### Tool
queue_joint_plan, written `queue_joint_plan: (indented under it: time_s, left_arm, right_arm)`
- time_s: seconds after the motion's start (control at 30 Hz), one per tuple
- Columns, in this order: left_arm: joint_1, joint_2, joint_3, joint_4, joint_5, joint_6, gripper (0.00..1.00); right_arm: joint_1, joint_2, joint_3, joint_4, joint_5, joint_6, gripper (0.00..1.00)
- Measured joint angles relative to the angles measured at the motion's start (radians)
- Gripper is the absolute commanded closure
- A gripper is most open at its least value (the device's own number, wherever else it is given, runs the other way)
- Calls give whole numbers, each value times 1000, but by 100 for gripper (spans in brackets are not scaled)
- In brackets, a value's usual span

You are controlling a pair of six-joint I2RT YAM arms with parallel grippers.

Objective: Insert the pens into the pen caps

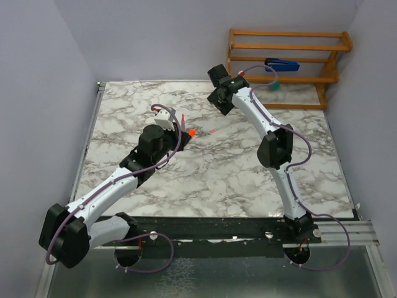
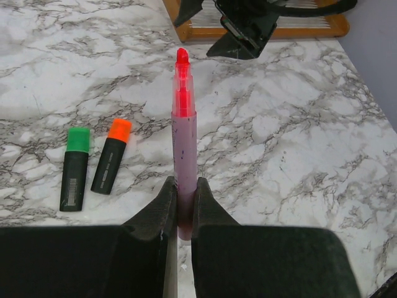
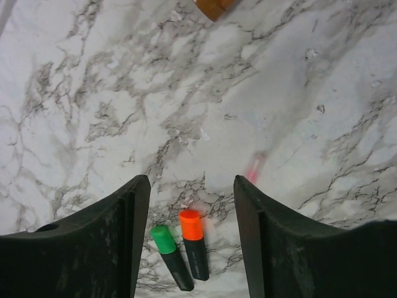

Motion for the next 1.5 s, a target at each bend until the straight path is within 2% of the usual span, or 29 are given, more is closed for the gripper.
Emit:
queue_joint_plan:
  time_s: [0.13, 0.27, 0.37, 0.5, 0.63, 0.87, 1.4, 1.5]
  left_arm:
    - [3, -29, 1, -42, -2, -15, 100]
    - [6, -34, 9, -85, -2, -16, 100]
    - [8, -34, 17, -106, -2, -14, 100]
    - [8, -34, 20, -114, -2, -14, 100]
    - [9, -34, 19, -127, -4, -13, 100]
    - [9, -34, 19, -135, -14, -9, 100]
    - [9, -11, 19, -135, -32, 2, 100]
    - [10, -8, 19, -135, -34, 2, 100]
  right_arm:
    - [-13, 11, -56, -12, -39, 76, 40]
    - [-21, 42, -25, 15, -108, 87, 48]
    - [-27, 75, 10, 110, -180, 80, 49]
    - [-27, 109, -14, 282, -291, 45, 45]
    - [-27, 167, -18, 408, -372, 3, 45]
    - [-25, 190, -110, 491, -396, -38, 46]
    - [-26, 199, -161, 594, -408, -71, 46]
    - [-26, 199, -203, 681, -435, -63, 44]
